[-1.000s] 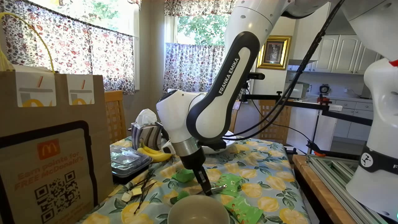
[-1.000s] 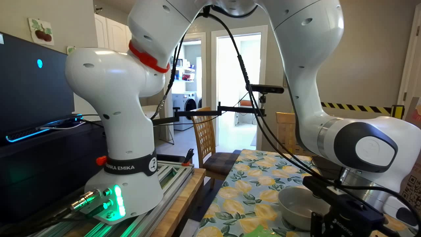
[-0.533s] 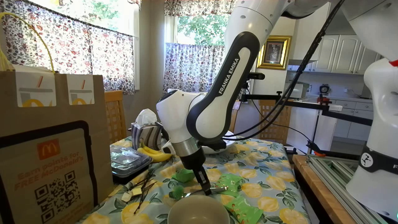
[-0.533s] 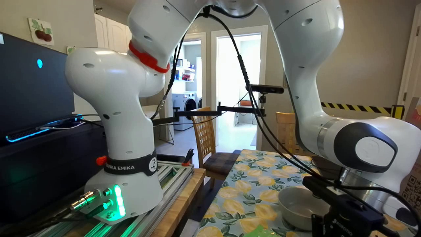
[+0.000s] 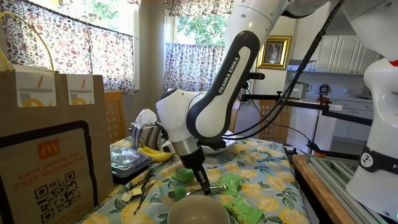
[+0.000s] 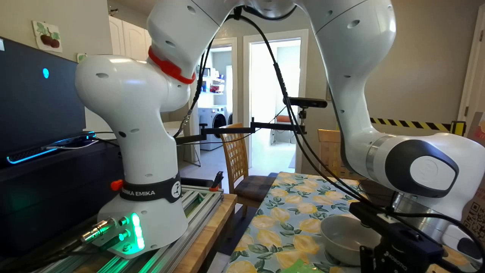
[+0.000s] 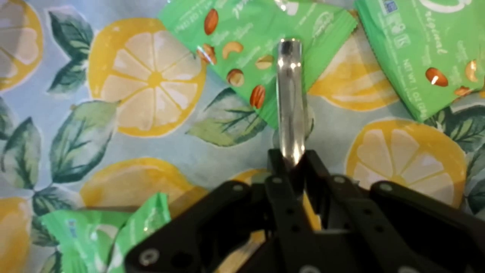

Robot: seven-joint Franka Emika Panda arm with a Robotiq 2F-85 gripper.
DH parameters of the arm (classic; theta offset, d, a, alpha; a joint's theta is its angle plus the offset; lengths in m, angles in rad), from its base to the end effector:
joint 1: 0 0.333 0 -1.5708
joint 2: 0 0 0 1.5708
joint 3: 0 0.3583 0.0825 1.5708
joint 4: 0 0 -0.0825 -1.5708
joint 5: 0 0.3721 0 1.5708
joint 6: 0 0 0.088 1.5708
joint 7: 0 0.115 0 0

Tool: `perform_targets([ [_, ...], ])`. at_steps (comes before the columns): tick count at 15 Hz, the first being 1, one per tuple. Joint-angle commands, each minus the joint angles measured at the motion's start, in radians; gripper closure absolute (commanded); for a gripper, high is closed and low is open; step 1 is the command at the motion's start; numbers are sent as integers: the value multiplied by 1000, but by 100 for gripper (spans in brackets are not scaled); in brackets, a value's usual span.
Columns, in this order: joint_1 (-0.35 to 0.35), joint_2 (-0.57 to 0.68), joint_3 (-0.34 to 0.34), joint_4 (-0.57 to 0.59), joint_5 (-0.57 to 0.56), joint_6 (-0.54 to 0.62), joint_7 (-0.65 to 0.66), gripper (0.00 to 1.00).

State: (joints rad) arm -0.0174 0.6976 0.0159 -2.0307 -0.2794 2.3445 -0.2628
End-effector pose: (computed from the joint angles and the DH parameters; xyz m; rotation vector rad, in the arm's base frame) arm 0.5577 -0.0063 0.1077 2.8946 0.7298 -0.5989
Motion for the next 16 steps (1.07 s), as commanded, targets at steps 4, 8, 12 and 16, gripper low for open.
perform_targets([
  [4,23,-72,-14,-40,-9,-25,30,96],
  [8,37,-119,-21,-66,-23,-17,39,96],
  [12,38,-173,-23,-104,-34,-10,34,96],
  [16,43,-222,-27,-143,-58,-7,42,96],
])
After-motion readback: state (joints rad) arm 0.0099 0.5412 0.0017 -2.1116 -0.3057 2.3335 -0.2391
